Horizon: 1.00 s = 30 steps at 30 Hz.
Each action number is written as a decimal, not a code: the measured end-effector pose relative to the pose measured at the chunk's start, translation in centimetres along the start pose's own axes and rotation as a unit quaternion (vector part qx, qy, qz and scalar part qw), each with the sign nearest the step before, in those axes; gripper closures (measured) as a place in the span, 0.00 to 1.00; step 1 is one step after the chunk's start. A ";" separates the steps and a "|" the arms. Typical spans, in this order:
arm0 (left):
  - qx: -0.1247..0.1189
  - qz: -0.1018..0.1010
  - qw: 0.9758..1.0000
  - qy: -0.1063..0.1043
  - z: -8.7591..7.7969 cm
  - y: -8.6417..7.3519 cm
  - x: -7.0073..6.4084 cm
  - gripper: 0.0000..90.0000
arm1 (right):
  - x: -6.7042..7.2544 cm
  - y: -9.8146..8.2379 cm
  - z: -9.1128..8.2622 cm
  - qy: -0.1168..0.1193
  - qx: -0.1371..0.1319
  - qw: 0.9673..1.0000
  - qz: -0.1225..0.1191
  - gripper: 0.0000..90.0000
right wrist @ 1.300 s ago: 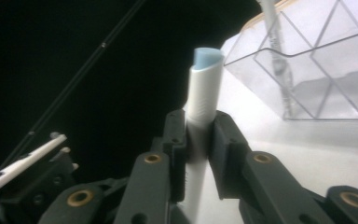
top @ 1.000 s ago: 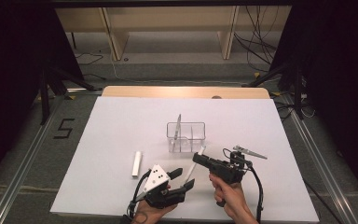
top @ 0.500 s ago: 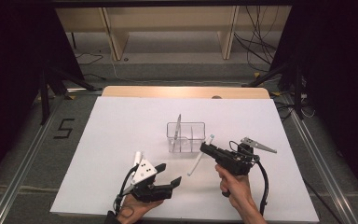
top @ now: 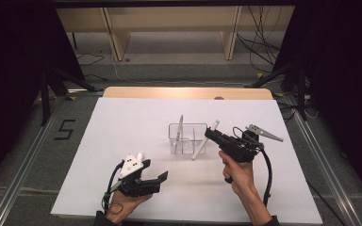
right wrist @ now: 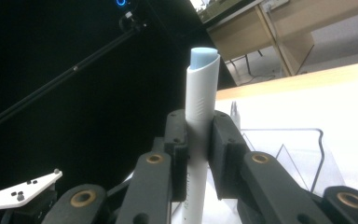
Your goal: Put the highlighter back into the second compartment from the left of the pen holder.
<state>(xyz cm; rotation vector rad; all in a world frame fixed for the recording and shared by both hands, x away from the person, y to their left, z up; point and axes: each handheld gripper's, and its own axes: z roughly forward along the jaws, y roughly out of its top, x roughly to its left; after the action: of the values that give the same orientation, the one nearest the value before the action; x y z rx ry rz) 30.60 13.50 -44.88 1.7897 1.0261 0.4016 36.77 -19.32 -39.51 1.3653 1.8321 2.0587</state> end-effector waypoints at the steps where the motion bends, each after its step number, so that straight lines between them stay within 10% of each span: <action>1: 0.000 0.000 1.000 0.000 0.0 0.0 0.0 0.24 | 0.0 0.2 0.1 0.000 -0.002 1.000 -0.002 0.88; 30: 0.025 -0.007 0.998 0.052 -1.1 -0.6 2.4 0.21 | -0.3 4.1 4.7 -0.069 -0.006 0.995 -0.073 0.88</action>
<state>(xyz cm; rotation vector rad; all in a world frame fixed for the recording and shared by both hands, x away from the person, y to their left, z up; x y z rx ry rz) 30.98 16.17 -45.30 1.8197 1.1296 0.4688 41.89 -17.10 -36.75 1.2935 1.8017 1.8542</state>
